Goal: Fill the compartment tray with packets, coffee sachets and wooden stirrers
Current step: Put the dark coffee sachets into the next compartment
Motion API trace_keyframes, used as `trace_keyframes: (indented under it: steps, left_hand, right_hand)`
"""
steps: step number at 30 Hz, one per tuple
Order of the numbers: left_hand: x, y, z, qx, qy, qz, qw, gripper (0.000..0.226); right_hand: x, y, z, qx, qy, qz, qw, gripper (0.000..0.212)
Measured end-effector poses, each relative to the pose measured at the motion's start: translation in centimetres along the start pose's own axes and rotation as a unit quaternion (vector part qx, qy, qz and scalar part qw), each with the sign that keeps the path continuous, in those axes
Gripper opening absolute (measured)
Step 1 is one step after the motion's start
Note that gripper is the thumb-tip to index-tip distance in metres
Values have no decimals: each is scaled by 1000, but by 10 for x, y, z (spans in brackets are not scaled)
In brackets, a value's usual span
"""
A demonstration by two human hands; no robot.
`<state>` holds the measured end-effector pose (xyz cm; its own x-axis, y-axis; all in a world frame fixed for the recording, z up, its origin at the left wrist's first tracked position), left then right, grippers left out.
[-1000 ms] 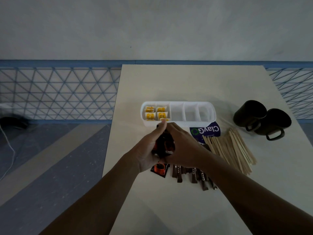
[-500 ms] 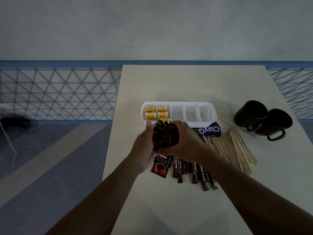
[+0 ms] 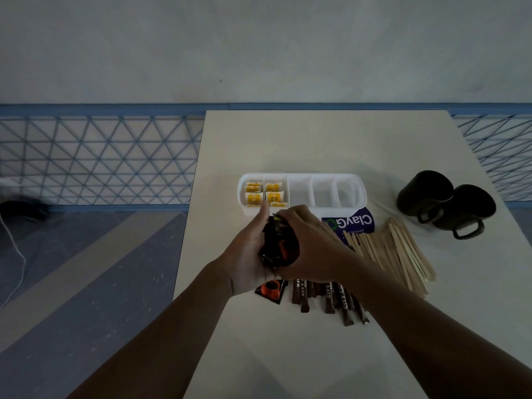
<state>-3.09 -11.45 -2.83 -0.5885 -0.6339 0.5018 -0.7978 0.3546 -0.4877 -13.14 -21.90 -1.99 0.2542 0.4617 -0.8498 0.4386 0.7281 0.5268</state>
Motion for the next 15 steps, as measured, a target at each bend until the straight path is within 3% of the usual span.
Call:
trace_keyframes:
  steps: [6,9,12,15]
  left_hand:
    - [9,-2,4,4,-6,35,999,58]
    - [10,-6,10,7,16,37,999,45]
    - [8,-10,20,5,56,66,996,54]
    - [10,-13,26,10,70,82,994,54]
  right_hand:
    - [-2,-5,1,-59,-12,-49,997,113]
    - [-9,-13,3,-4,43,53,998,116]
    - [-24,-28,10,72,75,212,972,90]
    - [-32,-34,18,90,32,253,963,48]
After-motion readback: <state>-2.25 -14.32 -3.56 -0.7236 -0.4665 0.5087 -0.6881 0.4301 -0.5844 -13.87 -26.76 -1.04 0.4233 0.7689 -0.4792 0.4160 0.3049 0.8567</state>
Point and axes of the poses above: each hand's wrist, its own z-axis towards the middle knuckle, its own x-axis out of the palm, y = z × x, the point moved 2 cm from there along z, towards the middle knuckle, and after that the axes turned 13 degrees about -y, right-handed, at the moved point
